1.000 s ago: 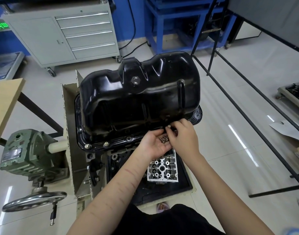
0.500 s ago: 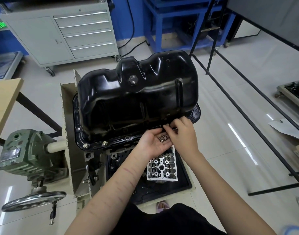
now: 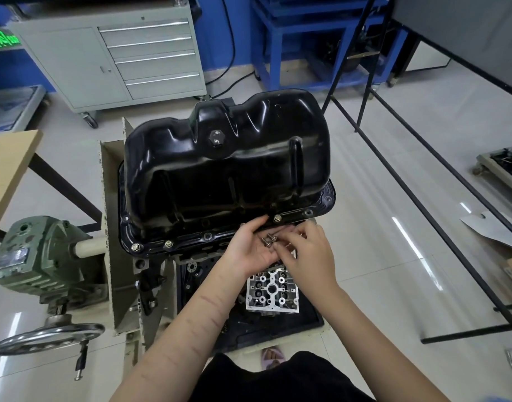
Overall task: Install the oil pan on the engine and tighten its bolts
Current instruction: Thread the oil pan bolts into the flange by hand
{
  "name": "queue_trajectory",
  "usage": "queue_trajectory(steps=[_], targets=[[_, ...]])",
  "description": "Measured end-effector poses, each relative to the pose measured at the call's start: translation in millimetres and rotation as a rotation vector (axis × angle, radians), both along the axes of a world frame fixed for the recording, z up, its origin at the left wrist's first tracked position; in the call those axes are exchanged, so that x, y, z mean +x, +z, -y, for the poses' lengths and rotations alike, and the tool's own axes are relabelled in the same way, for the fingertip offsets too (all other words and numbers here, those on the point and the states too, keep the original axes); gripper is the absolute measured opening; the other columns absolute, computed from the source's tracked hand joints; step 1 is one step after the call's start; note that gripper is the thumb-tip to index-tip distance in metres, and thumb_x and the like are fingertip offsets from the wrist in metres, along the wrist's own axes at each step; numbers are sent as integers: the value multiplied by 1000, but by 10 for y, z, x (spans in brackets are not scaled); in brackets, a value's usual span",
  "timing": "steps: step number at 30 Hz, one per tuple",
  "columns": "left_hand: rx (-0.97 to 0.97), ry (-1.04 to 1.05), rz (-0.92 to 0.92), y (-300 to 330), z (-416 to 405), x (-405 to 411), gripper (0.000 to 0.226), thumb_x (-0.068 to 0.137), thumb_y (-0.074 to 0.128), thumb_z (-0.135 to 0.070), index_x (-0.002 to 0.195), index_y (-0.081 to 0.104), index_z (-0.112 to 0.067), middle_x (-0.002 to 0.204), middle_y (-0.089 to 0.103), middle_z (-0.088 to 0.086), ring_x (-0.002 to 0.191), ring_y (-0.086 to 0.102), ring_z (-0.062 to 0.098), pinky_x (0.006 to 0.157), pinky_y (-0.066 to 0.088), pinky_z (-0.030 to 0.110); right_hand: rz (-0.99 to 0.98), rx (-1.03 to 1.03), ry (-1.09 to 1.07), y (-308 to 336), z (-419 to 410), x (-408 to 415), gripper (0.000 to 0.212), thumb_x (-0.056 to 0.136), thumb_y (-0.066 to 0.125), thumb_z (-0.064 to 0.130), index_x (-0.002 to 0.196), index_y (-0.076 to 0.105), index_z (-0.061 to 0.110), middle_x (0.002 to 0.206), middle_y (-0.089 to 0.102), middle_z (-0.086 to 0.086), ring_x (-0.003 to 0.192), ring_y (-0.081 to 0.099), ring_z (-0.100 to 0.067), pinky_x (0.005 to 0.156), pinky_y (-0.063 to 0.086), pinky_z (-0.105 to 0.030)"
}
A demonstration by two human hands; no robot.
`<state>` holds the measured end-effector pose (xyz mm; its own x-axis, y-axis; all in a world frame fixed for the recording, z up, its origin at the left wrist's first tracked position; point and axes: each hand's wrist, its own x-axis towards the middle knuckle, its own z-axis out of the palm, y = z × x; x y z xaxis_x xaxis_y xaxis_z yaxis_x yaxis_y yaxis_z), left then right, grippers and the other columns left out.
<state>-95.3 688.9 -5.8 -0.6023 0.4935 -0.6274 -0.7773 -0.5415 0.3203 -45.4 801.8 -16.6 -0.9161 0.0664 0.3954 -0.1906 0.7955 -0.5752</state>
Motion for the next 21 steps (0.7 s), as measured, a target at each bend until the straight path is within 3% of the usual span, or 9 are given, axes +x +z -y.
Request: queue_trajectory(steps=[5,9,12,21], targets=[[-1,-14,-59,-3,-34,71,50,92,43,-30,75,73,6,90,71,19,77,71,27,70,52,37,90,-49,19,-17,-20,-5,8,73,73,10,80,72,7,81,56,-8,80,54,-27,62,49,-38],[-26,-34,-87,22,-105,129,41,93,41,-30,93,65,3,90,70,17,78,69,26,72,53,37,99,-115,-11,-20,-57,-11,8,74,69,10,82,70,9,83,55,-4,83,53,-23,65,48,-36],[3,-6,-66,36,-180,178,34,94,40,-23,95,62,3,88,68,17,77,70,26,68,55,36,77,-167,-18,-1,-125,3,11,74,65,11,84,70,12,86,55,-3,85,53,-20,65,47,-33],[11,3,-54,54,-420,167,29,97,35,-15,94,58,3,79,70,15,70,70,22,64,59,30,-6,-56,7,22,-332,-11,12,76,66,12,86,71,8,83,59,-8,78,56,-28,65,49,-37]])
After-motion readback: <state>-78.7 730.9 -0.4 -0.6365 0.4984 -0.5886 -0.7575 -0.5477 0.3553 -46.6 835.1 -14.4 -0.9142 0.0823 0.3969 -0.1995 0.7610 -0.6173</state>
